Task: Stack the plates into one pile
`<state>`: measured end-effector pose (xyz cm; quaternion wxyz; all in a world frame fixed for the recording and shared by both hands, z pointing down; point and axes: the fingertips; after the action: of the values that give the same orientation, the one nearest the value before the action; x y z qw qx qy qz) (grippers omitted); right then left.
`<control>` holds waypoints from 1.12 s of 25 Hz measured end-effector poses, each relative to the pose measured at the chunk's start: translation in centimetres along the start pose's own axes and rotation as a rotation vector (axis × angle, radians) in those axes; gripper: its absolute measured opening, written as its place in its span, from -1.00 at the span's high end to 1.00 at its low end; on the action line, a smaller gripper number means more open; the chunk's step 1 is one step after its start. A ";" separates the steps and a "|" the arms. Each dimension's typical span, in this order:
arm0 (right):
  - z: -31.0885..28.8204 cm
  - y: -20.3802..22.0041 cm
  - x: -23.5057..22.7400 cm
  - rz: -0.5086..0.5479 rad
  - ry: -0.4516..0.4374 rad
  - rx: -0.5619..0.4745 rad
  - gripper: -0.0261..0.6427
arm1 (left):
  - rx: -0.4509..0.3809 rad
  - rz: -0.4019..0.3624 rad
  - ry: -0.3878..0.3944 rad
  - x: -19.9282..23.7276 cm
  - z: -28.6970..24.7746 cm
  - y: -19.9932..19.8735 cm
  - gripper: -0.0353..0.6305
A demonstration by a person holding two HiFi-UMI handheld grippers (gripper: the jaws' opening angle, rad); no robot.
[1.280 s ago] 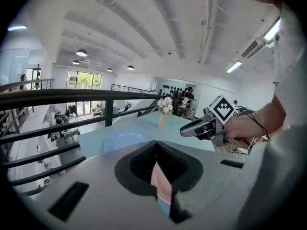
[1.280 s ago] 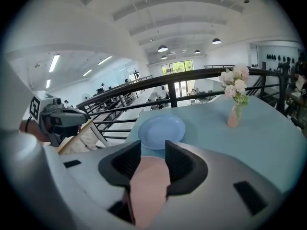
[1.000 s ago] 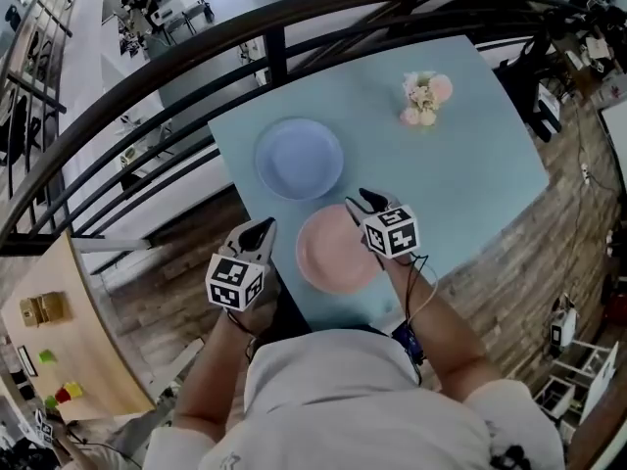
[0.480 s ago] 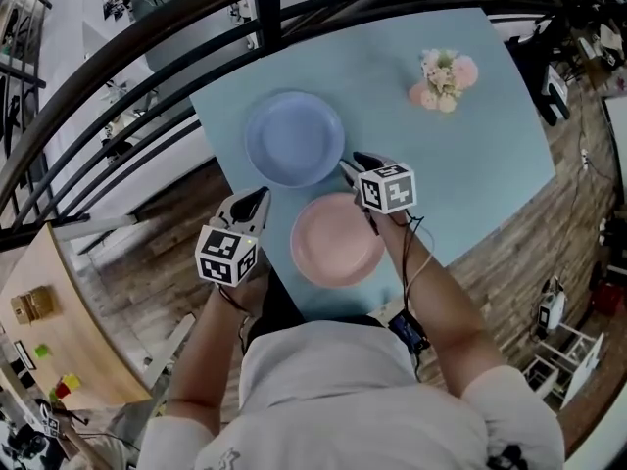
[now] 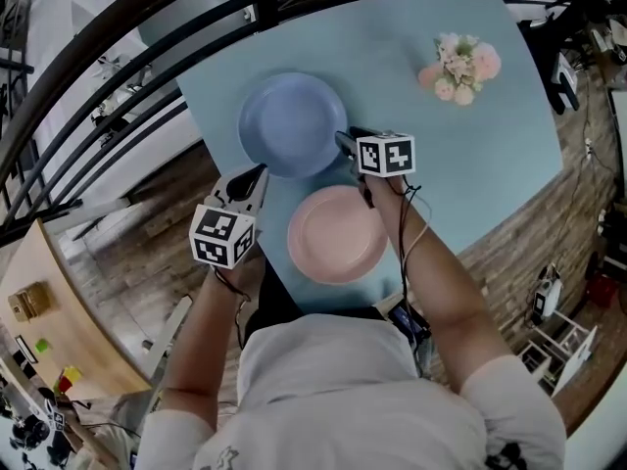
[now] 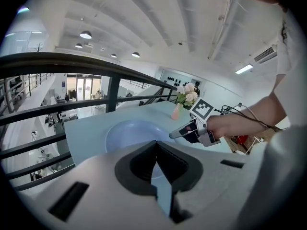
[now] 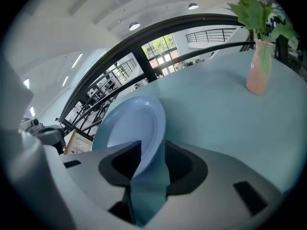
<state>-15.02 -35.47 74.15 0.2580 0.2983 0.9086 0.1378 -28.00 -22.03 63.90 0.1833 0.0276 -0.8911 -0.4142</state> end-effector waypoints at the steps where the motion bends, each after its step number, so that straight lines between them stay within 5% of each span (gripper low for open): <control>1: -0.4 0.0 -0.1 -0.012 -0.002 0.005 0.44 | 0.003 0.005 -0.001 0.2 -0.2 0.2 0.88; 8: -2.3 -0.3 -0.2 -0.065 -0.009 0.016 0.48 | 0.017 0.026 -0.005 1.3 -0.6 1.2 0.88; 16: -3.6 -0.2 -0.7 -0.167 -0.025 0.017 0.75 | 0.013 0.045 -0.012 1.9 -1.1 1.0 0.88; 28: -2.4 -1.5 -0.4 -0.304 -0.088 -0.111 0.86 | -0.001 0.043 -0.027 1.8 -0.3 1.1 0.88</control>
<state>-16.84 -37.14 75.70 0.3313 0.1483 0.9221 0.1339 -29.42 -21.87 65.43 0.1803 0.0028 -0.8937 -0.4107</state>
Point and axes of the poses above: the fingertips, and each gripper's own axes: z backward along the fingers, x to its left, y out of its underside, and after that the axes turned 5 degrees about x, right-handed
